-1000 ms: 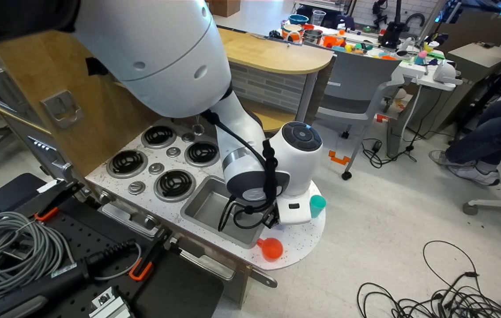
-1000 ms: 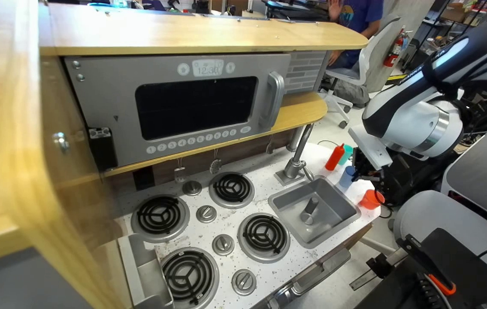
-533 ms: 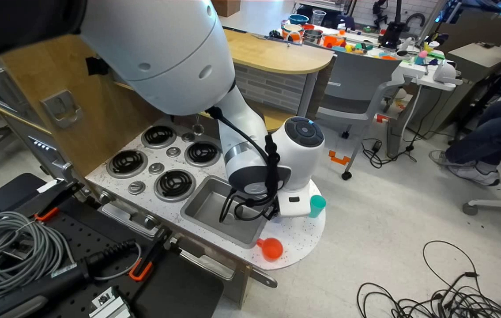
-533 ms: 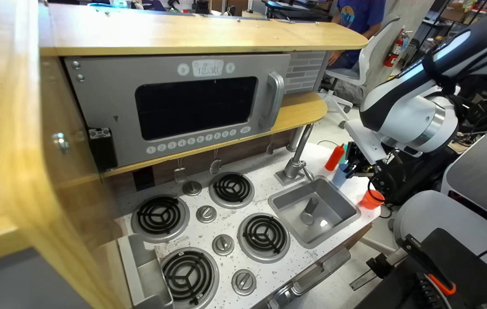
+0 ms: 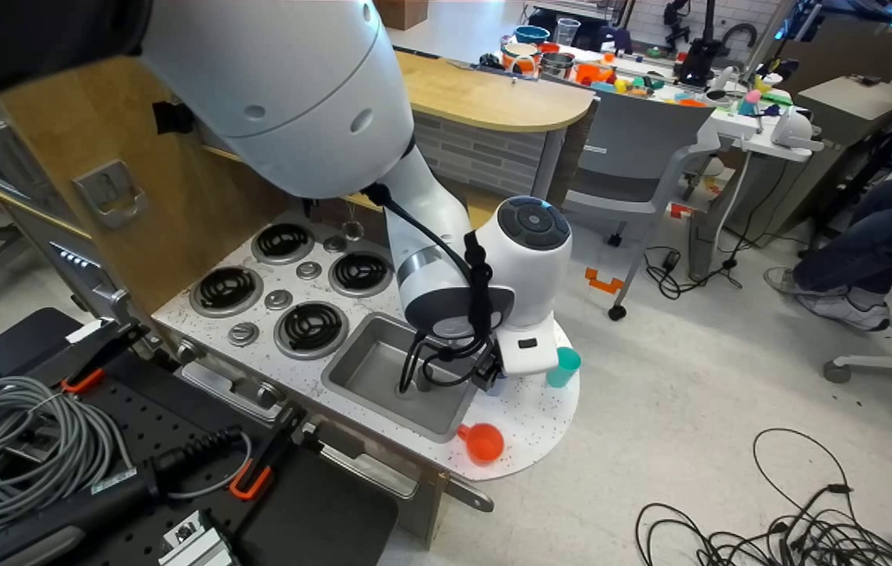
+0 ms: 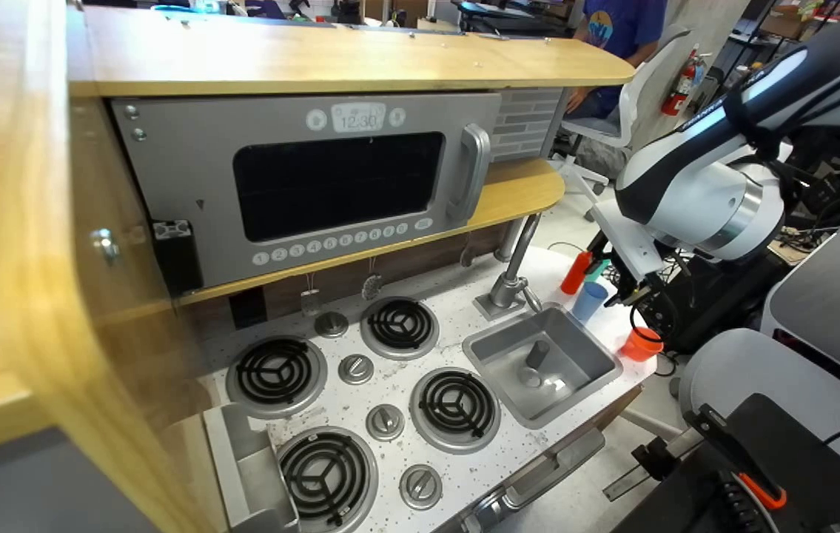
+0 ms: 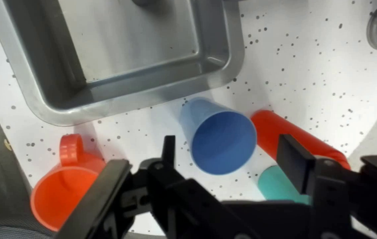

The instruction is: Take the blue cup out of the sink and put it on the right side of the counter

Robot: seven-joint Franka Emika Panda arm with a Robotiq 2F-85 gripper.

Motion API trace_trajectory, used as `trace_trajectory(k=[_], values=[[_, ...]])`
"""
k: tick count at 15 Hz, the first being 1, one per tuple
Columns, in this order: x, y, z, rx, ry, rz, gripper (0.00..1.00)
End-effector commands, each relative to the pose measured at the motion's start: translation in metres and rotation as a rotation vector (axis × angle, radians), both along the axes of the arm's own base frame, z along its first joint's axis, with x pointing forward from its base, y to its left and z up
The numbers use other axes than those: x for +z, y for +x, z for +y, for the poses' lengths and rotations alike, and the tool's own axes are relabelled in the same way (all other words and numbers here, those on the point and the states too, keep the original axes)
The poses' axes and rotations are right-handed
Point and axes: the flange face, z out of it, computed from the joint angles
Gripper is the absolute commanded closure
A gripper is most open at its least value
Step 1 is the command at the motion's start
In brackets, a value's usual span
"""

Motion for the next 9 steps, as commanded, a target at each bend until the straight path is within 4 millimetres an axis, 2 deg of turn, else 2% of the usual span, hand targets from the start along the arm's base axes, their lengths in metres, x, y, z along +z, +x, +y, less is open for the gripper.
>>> trace_trajectory(k=[1,5,9], values=[[0.018,0.011,0.007,0.048,-0.047,-0.073,0.0],[0.041,0.021,0.022,0.105,-0.053,-0.135,0.0],[0.071,0.017,0.049,0.3,0.037,-0.035,0.0]])
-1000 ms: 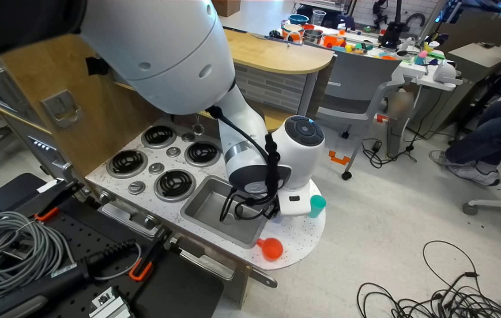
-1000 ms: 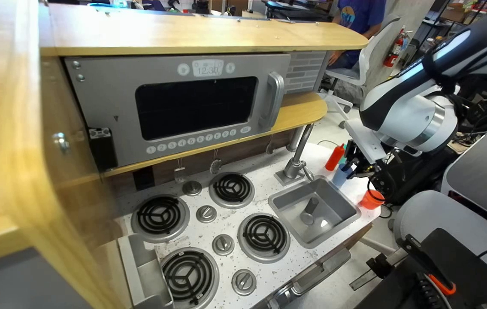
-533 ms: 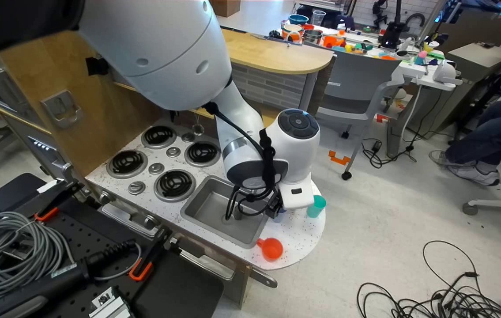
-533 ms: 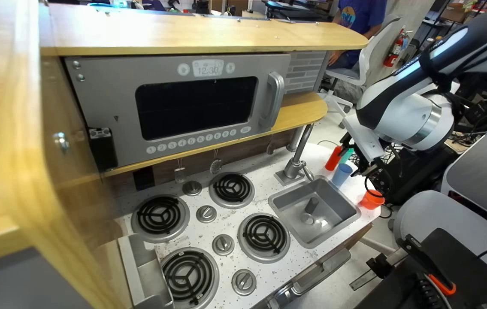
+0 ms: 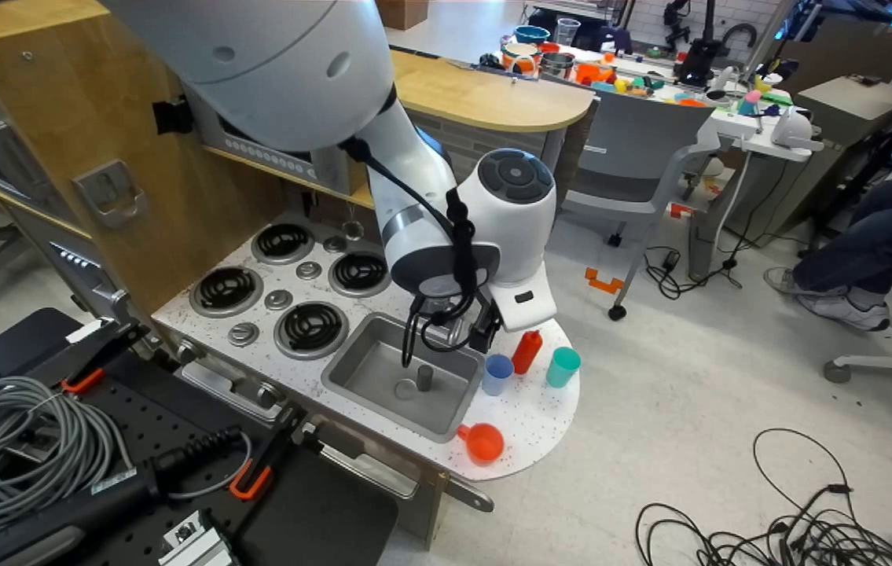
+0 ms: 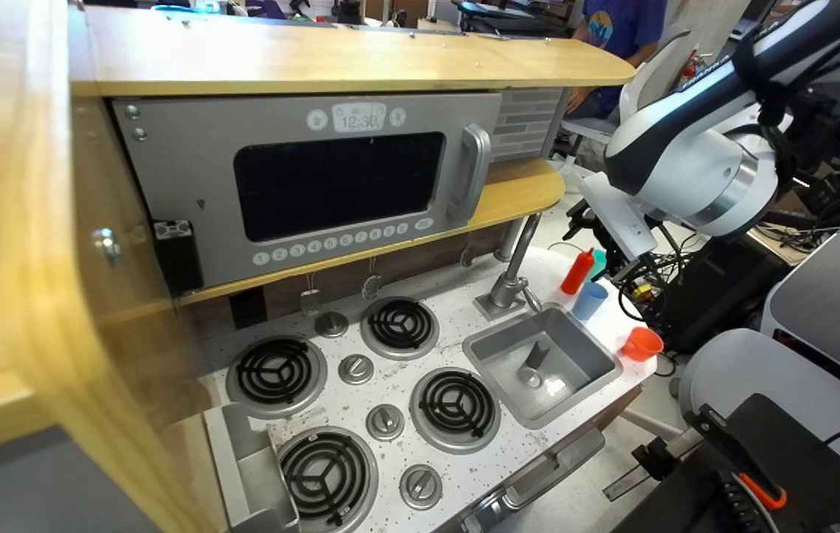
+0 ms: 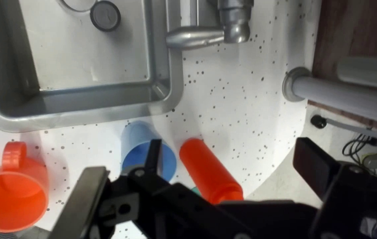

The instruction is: Take the blue cup out of the sink and put it on the right side of the counter

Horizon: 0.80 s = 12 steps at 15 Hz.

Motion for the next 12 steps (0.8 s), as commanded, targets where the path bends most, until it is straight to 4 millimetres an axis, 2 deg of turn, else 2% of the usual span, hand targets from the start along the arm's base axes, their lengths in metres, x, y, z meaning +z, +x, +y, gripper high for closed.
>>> trace_trajectory(k=[1,9,12], values=[[0.036,-0.016,0.019,0.153,0.069,0.107,0.0],[0.084,-0.066,0.022,0.468,0.07,0.406,0.0],[0.094,-0.073,0.045,0.623,0.043,0.453,0.0]])
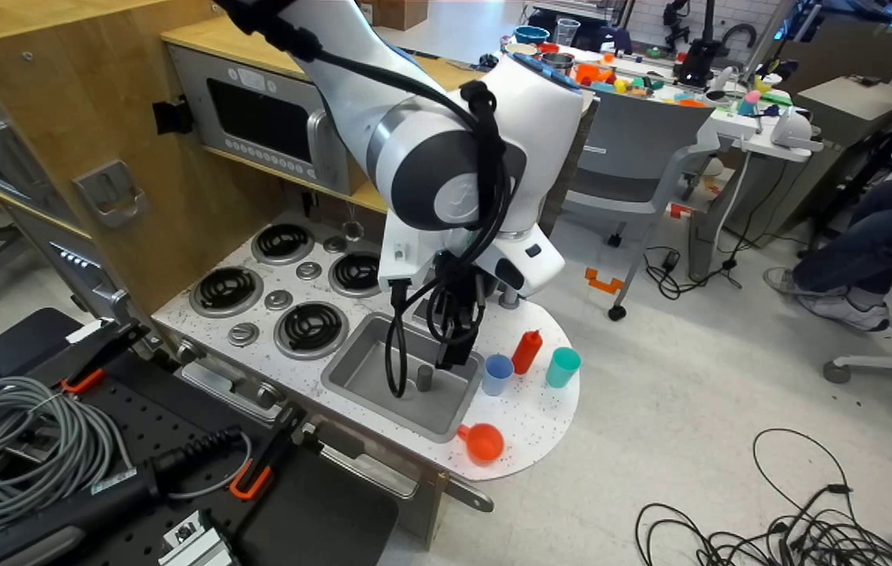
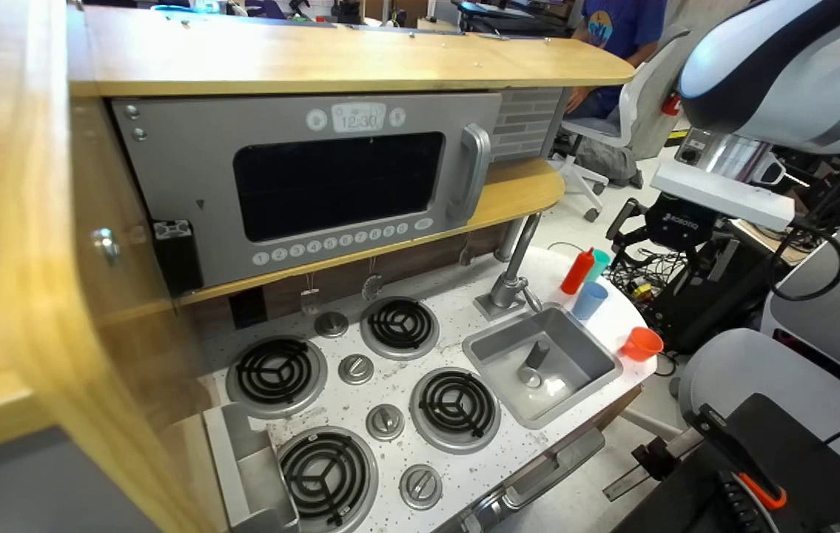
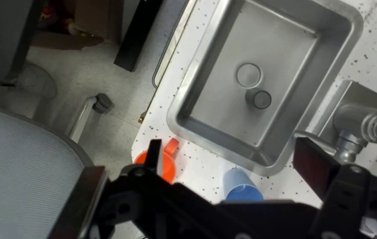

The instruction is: Take the blue cup out of the sink and put it on the right side of the counter

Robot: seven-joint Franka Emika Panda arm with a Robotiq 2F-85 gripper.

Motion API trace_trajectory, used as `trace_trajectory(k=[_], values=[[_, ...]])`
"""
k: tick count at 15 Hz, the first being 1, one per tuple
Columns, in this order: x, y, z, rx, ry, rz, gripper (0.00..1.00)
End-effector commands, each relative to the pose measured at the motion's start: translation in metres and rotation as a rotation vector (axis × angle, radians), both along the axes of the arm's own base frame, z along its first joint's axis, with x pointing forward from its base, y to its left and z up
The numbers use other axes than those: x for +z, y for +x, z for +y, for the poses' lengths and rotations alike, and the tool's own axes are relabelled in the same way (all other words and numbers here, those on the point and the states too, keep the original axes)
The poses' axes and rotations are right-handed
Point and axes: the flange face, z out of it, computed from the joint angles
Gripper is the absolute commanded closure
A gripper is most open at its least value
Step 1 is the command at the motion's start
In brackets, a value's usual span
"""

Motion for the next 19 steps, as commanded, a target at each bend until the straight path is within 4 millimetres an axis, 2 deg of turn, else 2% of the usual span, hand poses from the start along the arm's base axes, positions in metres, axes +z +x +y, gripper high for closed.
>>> trace_trajectory(k=[1,6,8,10,13,14,19], values=[[0.019,-0.012,0.037,0.192,-0.007,0.052,0.0],[0.029,-0.009,0.098,0.458,-0.036,0.081,0.0],[0.033,-0.008,0.118,0.569,-0.048,0.08,0.0],[0.035,-0.006,0.127,0.672,-0.011,0.098,0.0],[0.027,-0.013,0.116,0.702,0.003,0.292,0.0],[0.022,-0.009,0.124,0.667,0.005,0.207,0.0],[0.021,-0.011,0.123,0.669,0.007,0.219,0.0]])
